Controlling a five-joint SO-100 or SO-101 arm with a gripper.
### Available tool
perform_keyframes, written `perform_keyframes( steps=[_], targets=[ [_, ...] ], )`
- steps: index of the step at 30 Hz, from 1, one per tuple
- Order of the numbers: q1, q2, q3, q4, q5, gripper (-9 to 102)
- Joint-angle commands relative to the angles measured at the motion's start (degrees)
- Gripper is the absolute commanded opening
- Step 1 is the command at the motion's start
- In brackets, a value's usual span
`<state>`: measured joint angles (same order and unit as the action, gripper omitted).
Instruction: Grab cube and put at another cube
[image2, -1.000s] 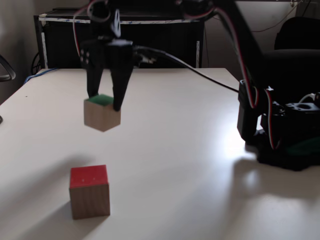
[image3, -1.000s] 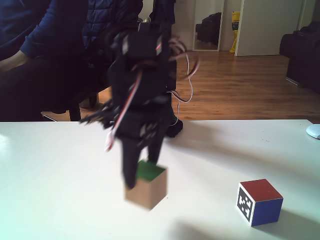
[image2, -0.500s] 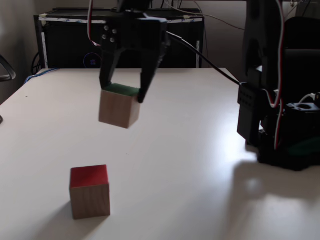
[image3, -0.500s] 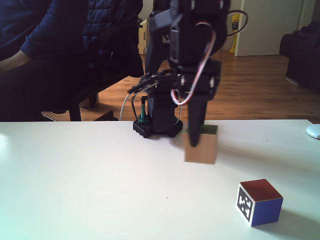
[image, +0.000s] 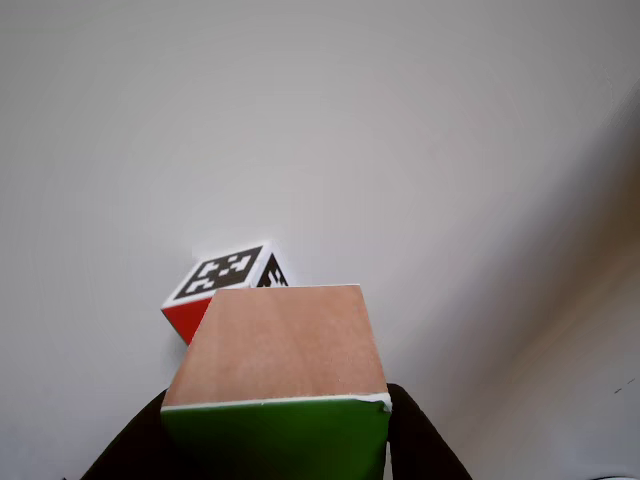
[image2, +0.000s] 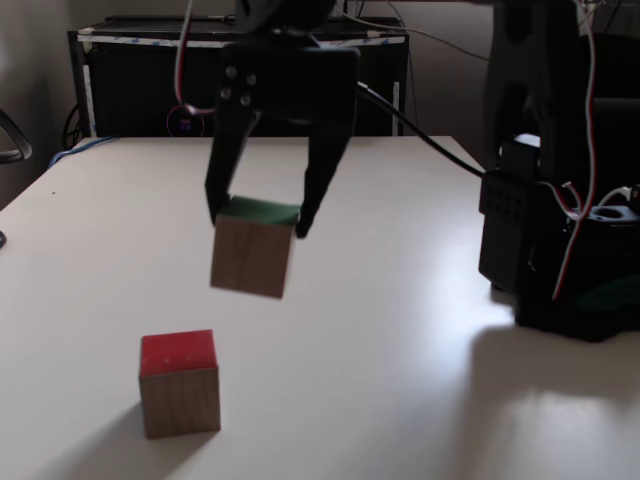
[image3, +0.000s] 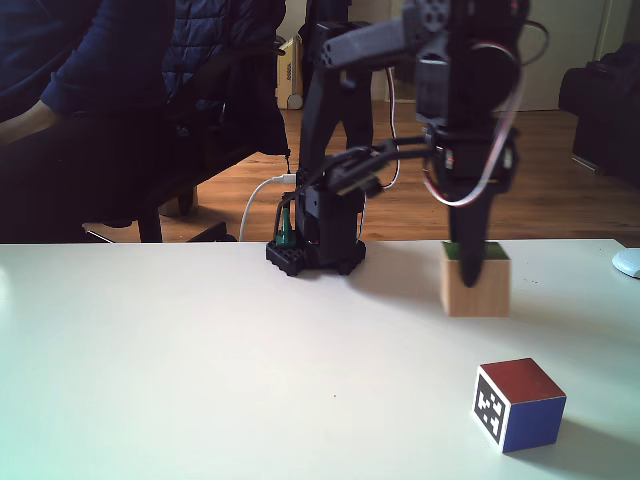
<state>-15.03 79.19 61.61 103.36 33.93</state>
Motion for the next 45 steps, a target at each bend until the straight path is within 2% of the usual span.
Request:
perform_keyframes(
  steps=[1,22,45],
  targets=[
    [-1.05,-1.41,-5.27,0.26,1.41,13],
    [-0.35,-15.03,-21.27,0.26,4.75,13],
    [0.79,-19.78,-25.75,0.26,5.89,14]
  ],
)
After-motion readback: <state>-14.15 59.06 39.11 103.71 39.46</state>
